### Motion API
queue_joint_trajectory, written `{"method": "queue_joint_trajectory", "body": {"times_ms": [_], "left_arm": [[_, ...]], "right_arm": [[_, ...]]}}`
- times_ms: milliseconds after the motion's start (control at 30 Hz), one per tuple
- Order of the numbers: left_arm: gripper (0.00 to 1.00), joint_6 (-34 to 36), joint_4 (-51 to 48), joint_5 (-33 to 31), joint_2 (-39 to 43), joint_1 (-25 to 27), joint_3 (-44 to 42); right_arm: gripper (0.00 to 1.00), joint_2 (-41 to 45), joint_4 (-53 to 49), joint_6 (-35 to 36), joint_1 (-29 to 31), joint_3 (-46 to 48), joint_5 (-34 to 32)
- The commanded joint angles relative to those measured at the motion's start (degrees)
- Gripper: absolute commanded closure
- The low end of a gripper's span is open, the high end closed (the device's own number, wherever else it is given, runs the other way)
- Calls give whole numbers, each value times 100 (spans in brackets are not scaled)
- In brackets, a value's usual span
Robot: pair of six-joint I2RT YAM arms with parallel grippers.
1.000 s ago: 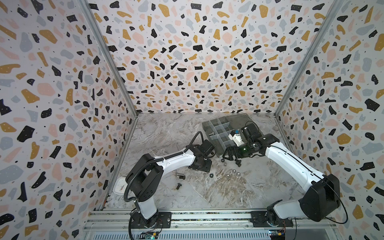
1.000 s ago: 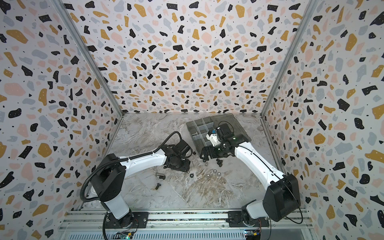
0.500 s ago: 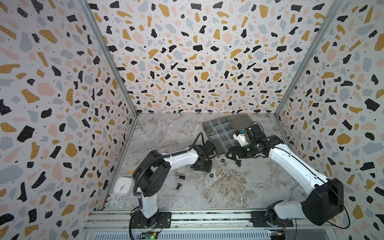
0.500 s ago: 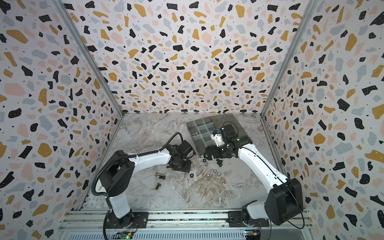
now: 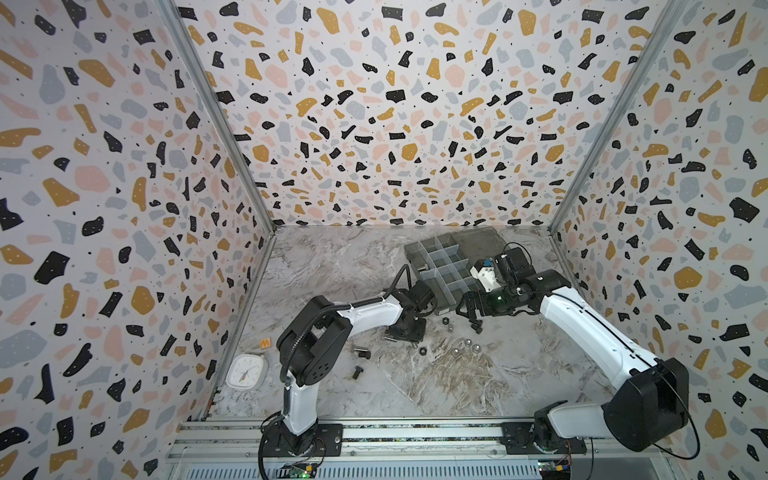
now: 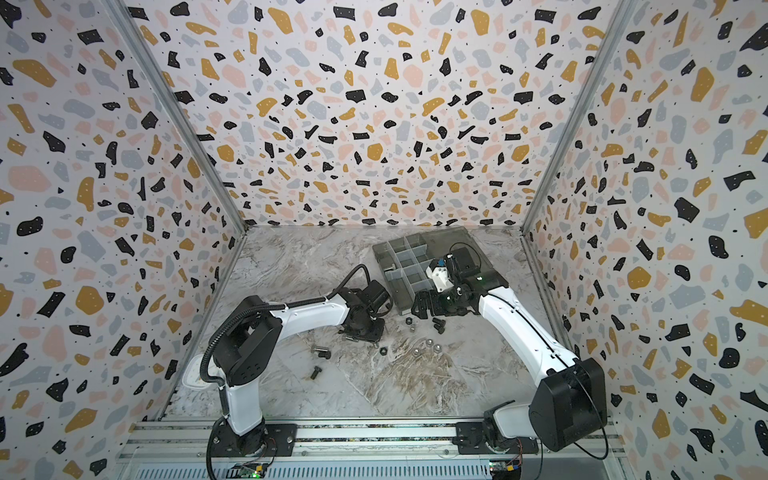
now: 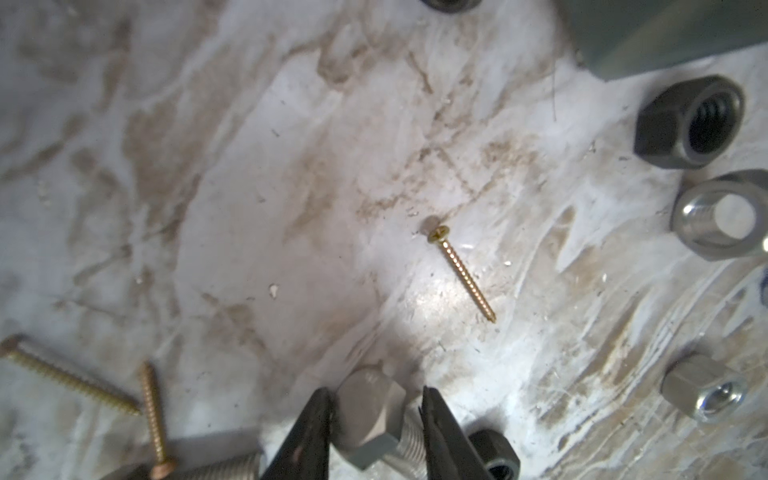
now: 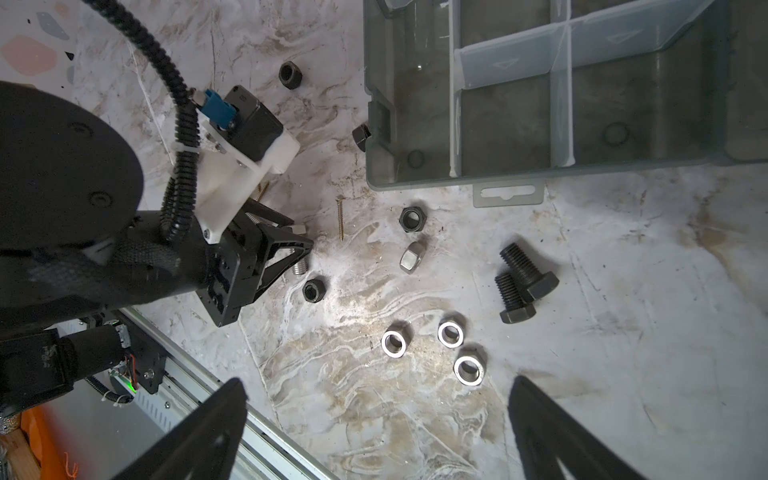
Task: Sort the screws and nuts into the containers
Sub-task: 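Move the left gripper back to the parts and grasp another silver hex bolt, then carry the second bolt with the left gripper into the organizer compartment and release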
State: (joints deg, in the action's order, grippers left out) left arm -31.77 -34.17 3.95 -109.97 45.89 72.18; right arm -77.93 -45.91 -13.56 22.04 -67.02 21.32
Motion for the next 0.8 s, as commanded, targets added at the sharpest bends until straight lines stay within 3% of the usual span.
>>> {"method": "queue_joint_trajectory", "body": {"times_ms": [0, 233, 567, 767], "left_arm": [[72, 109, -111, 103, -174, 12, 76], [87, 222, -345, -30, -134, -22, 367], [88, 715, -911, -308, -196, -674, 1373], [87, 968, -1219, -351, -810, -1301, 2876]], "right_arm": [[0, 210, -160, 86, -53, -49, -48], [1, 160, -163, 82, -64, -126, -14], [0, 8, -232, 99, -78, -454, -104], [1, -223, -217, 99, -95, -730, -120]]}}
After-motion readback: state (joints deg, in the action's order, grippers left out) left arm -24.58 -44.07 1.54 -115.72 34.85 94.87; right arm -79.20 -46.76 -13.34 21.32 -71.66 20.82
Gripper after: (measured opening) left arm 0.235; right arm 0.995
